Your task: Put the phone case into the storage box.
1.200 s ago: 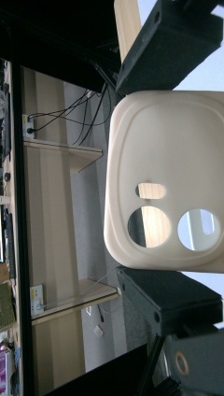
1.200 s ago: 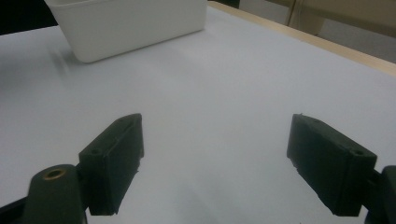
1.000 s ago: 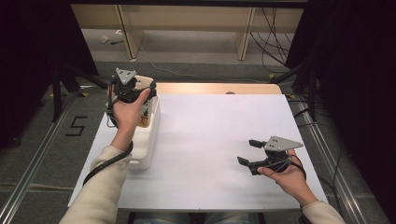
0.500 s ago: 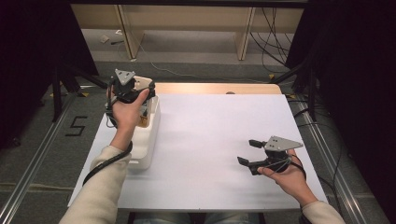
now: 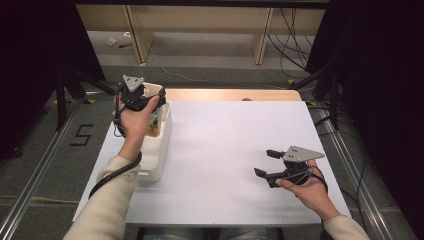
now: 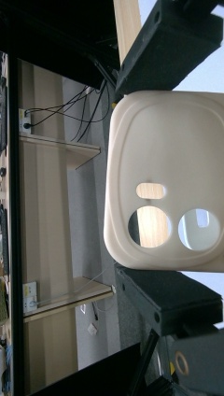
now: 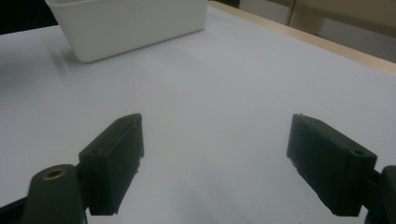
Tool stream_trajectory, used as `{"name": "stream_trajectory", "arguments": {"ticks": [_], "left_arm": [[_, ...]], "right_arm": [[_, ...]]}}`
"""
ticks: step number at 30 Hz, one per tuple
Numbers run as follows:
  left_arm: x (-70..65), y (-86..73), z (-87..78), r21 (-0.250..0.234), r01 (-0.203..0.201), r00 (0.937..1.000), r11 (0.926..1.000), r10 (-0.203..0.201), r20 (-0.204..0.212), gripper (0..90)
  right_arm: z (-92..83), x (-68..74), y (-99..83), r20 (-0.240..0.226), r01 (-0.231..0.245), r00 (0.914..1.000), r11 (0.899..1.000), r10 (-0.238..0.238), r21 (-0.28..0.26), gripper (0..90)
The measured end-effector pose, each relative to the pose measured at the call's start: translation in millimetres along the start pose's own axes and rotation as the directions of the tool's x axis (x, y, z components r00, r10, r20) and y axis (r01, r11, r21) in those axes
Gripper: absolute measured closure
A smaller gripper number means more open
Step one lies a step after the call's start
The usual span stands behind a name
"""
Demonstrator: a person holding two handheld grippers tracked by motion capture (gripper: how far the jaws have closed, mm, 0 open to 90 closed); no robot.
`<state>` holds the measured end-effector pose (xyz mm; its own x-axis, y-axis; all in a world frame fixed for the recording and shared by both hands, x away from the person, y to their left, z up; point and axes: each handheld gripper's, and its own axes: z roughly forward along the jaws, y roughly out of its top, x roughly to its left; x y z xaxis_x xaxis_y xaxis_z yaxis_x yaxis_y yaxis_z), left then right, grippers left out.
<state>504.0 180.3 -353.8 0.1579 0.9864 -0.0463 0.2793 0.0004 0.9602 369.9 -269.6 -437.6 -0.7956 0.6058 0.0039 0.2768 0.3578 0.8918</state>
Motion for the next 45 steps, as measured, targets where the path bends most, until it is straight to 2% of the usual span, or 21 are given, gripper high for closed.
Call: {"name": "stream_trajectory", "arguments": {"ticks": [45], "left_arm": [[1.9, -8.9, 8.3, 0.021, 0.004, 0.9999, 0.9998, -0.004, 0.014, 10.9]], "right_arm": [[0.8, 0.0, -0.5, -0.003, -0.003, 1.0, 1.0, 0.003, 0.003, 19.7]]}}
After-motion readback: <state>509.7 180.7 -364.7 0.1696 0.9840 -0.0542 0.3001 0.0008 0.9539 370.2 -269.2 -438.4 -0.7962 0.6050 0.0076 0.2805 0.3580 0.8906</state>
